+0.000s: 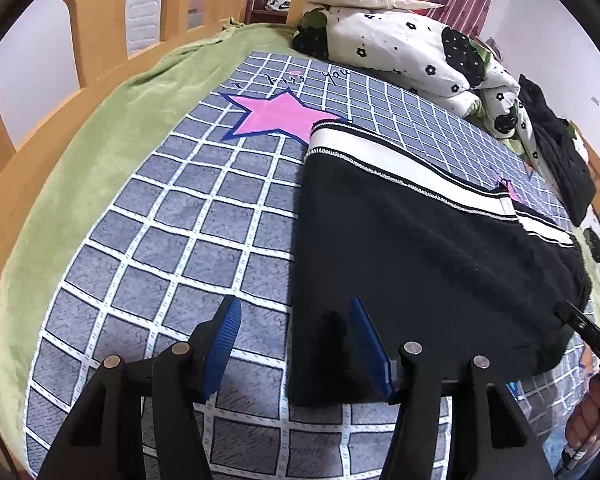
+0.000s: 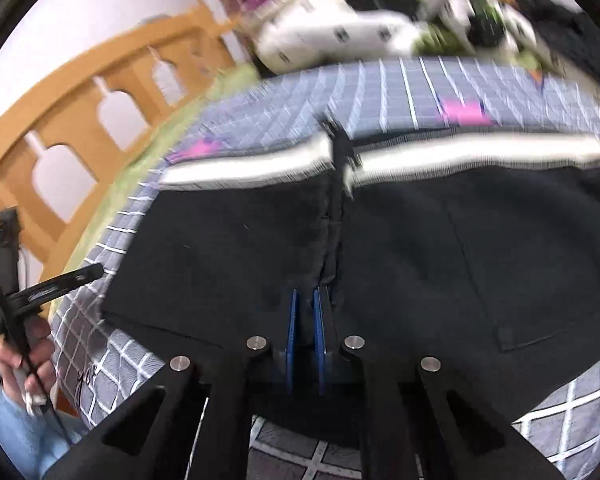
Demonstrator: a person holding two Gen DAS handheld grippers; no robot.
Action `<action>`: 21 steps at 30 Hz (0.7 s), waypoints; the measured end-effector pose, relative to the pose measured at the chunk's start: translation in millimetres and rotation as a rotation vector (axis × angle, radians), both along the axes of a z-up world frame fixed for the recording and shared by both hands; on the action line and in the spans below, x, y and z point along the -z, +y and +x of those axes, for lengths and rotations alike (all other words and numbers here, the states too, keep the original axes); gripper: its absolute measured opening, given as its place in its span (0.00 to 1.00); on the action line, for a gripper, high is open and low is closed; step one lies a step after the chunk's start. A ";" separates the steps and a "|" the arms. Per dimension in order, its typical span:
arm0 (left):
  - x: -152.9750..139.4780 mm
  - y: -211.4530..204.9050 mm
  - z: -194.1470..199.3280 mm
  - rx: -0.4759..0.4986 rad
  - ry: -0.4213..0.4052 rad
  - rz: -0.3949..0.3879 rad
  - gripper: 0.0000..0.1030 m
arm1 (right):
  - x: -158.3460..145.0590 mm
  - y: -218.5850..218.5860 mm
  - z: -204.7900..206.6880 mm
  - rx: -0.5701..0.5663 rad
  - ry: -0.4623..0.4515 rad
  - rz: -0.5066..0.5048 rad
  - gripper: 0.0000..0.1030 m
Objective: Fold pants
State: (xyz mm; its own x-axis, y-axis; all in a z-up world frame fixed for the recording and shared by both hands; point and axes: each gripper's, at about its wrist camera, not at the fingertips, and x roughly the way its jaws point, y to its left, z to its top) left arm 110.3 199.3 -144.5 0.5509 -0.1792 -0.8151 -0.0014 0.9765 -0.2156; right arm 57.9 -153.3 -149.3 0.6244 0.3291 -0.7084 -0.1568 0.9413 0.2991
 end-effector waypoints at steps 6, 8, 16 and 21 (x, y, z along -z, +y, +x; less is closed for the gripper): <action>0.6 0.1 5.8 0.021 0.033 -0.081 0.54 | 12.5 6.7 -10.4 -0.044 0.034 -0.081 0.08; 0.6 -1.2 6.4 0.024 0.026 -0.066 0.54 | 27.1 6.4 -4.8 -0.045 0.064 -0.109 0.19; 11.9 4.3 17.0 -0.019 0.050 -0.031 0.54 | 4.1 -10.9 29.9 0.010 -0.014 -0.034 0.35; 22.5 15.1 23.1 -0.060 0.086 -0.058 0.54 | 17.0 5.4 74.3 -0.008 0.028 -0.082 0.32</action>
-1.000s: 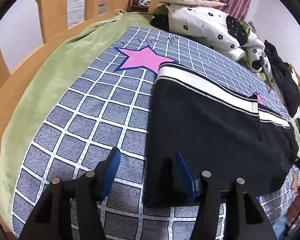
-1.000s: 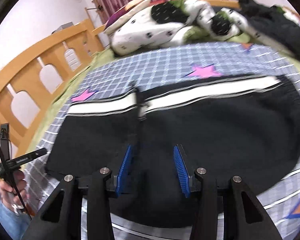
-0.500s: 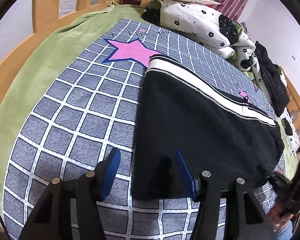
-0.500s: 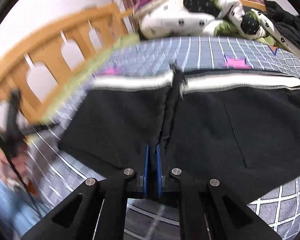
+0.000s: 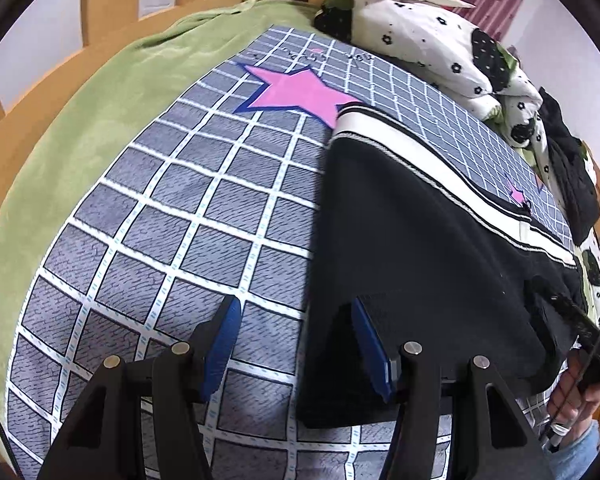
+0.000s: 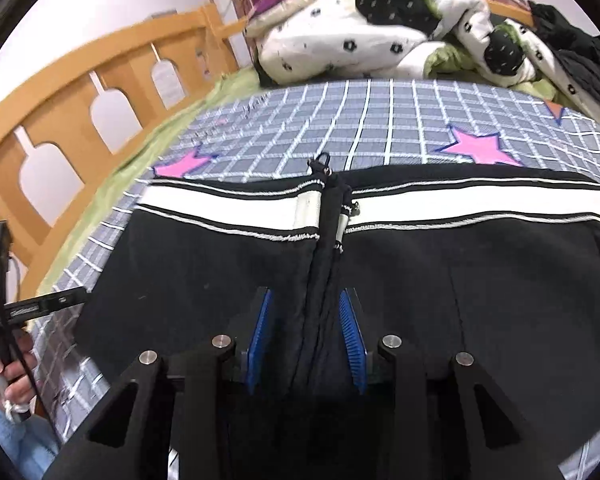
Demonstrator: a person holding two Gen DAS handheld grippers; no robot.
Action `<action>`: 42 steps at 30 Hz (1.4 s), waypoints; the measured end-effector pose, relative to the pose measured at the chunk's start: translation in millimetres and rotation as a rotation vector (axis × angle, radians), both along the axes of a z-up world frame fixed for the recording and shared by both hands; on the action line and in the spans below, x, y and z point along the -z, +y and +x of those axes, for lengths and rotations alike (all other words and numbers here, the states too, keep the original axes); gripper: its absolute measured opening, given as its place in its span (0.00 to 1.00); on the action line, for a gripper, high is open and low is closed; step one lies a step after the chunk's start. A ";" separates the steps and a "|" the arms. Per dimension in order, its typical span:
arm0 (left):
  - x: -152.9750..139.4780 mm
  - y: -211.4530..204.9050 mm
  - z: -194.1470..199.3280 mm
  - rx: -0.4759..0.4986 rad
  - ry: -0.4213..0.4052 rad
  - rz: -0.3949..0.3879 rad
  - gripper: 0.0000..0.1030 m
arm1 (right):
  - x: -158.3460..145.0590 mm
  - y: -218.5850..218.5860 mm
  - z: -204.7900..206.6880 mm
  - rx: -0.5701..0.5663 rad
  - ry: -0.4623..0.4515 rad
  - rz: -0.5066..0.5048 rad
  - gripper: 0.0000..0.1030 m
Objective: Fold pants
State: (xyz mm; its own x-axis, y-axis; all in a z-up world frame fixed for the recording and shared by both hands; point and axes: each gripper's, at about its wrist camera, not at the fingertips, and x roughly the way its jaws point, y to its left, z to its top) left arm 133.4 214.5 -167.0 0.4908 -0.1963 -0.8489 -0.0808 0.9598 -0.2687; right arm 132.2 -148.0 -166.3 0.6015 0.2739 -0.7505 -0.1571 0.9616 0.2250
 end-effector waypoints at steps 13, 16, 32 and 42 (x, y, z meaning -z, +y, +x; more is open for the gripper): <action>1.2 2.5 0.9 0.001 0.008 -0.031 0.54 | 0.9 -5.6 7.5 0.046 -0.027 -0.038 0.04; 0.1 -0.3 -1.5 0.018 0.005 -0.038 0.54 | 21.6 3.4 12.8 0.034 0.021 -0.110 0.05; 13.8 -32.4 -5.0 0.063 0.010 -0.063 0.37 | -10.5 -91.2 -93.3 0.153 -0.004 -0.200 0.30; -86.6 -101.9 -21.0 0.140 -0.269 0.109 0.18 | -24.4 -199.5 -110.4 0.285 -0.059 -0.126 0.30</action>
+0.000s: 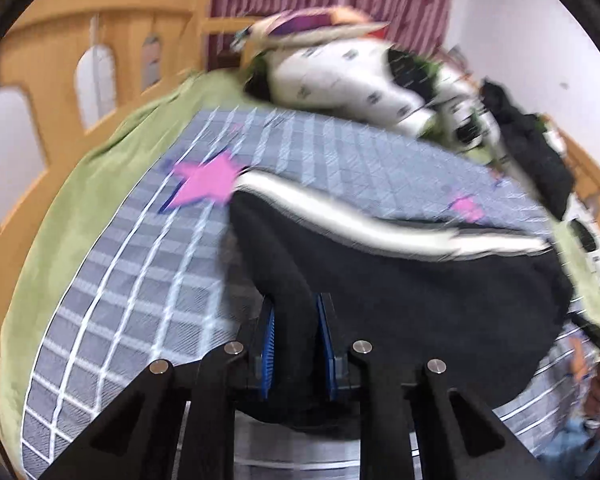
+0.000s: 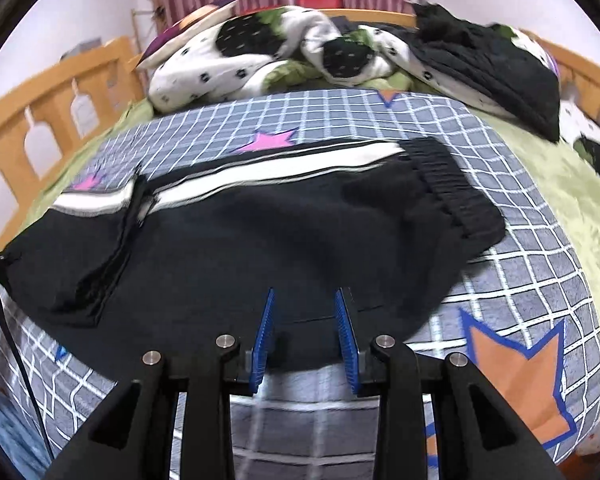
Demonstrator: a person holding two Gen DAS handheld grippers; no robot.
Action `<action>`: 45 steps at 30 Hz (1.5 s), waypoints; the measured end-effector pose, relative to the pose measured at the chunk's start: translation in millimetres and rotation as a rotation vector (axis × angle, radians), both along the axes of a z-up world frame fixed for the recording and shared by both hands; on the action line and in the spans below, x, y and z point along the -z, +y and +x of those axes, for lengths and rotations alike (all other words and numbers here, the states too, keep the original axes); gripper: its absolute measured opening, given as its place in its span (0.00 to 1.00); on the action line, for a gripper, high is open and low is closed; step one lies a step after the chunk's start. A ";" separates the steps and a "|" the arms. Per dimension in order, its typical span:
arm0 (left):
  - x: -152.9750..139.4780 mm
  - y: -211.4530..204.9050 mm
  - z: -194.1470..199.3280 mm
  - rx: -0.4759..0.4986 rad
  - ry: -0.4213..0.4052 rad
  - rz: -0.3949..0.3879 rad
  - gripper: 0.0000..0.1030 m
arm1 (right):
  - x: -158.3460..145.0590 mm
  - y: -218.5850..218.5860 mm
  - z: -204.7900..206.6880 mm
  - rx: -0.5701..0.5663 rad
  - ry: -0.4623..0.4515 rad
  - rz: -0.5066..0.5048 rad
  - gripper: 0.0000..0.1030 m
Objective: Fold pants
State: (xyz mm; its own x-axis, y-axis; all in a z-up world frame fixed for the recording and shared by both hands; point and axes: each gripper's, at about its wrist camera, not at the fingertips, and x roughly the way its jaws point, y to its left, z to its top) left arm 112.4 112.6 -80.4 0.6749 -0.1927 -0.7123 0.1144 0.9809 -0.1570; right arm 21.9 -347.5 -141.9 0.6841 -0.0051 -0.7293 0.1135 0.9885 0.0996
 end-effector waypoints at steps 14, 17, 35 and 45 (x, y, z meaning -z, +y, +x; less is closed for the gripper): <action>-48.2 -258.1 0.8 0.288 -0.041 0.011 0.16 | 6.4 -109.9 -39.9 0.106 -0.082 0.068 0.31; -7.6 -310.1 -2.0 0.329 0.031 -0.007 0.16 | 6.3 -126.6 -50.9 0.152 -0.081 0.039 0.33; 10.7 -224.8 -47.3 0.283 0.026 -0.059 0.31 | 0.5 -78.2 -15.5 0.040 -0.048 0.124 0.42; 67.3 -105.5 -64.0 0.170 0.153 -0.162 0.48 | 31.0 2.6 46.5 -0.101 0.074 0.418 0.52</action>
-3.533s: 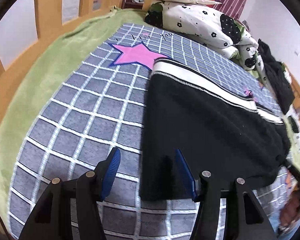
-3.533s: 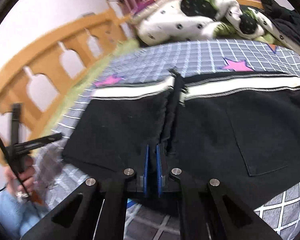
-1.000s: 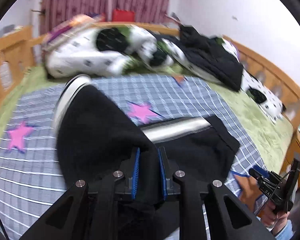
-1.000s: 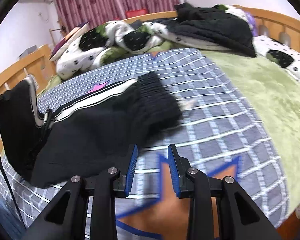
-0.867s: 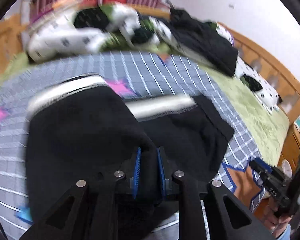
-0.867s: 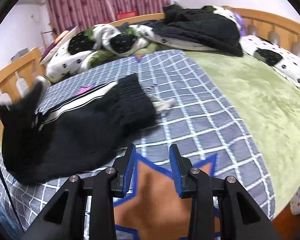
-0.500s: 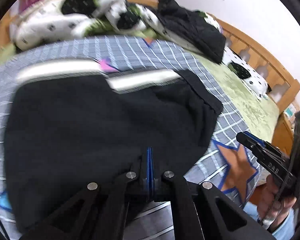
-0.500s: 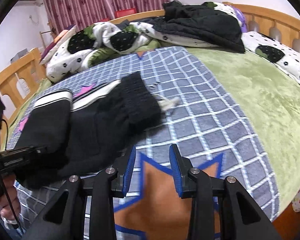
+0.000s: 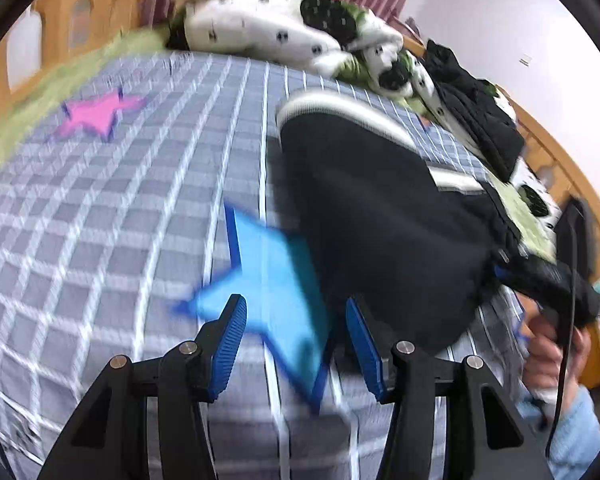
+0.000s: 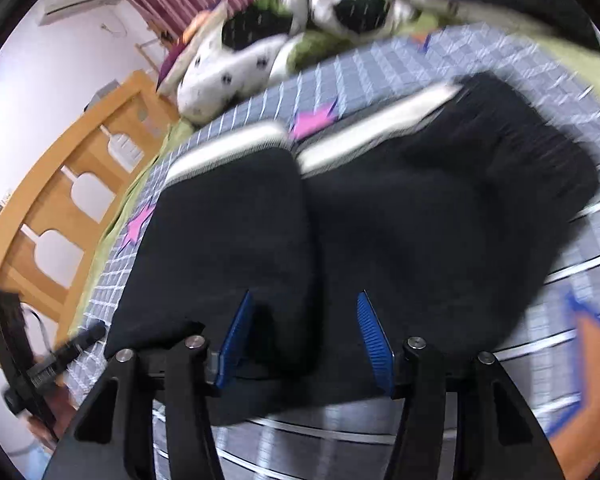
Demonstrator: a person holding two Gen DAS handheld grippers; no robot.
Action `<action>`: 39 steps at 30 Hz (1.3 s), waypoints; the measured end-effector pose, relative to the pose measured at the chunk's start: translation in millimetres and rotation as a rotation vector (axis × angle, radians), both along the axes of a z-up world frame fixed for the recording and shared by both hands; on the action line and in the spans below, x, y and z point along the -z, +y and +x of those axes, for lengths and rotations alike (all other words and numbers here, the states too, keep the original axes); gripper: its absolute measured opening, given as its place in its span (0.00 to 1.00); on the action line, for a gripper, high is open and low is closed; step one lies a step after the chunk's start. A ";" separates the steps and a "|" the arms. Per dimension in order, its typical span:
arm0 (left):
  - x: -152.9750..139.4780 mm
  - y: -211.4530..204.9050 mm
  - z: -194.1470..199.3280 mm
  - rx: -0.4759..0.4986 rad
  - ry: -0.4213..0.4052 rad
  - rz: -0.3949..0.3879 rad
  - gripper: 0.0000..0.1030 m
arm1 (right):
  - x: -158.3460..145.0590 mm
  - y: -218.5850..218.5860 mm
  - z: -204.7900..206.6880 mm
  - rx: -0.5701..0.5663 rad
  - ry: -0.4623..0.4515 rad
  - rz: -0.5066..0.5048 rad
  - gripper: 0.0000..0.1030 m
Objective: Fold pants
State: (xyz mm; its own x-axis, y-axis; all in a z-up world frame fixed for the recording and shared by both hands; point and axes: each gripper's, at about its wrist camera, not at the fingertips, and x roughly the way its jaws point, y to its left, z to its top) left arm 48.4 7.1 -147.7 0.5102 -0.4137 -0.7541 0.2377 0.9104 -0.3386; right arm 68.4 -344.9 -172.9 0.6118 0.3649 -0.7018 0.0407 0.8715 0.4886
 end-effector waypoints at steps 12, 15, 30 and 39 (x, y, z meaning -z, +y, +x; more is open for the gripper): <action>28.1 -75.2 -7.4 0.108 0.017 0.102 0.49 | -53.6 5.3 -0.5 -0.026 -0.154 0.040 0.17; 27.0 -89.0 -5.5 0.087 0.002 0.098 0.49 | -83.3 -7.8 -10.5 -0.047 -0.217 -0.055 0.17; 19.5 -152.9 -18.2 0.157 -0.155 0.232 0.13 | -43.6 -131.0 -13.9 0.060 -0.158 -0.247 0.16; 15.5 -143.0 -17.9 0.098 -0.086 0.209 0.31 | -17.7 -124.2 -15.1 0.091 -0.110 -0.344 0.18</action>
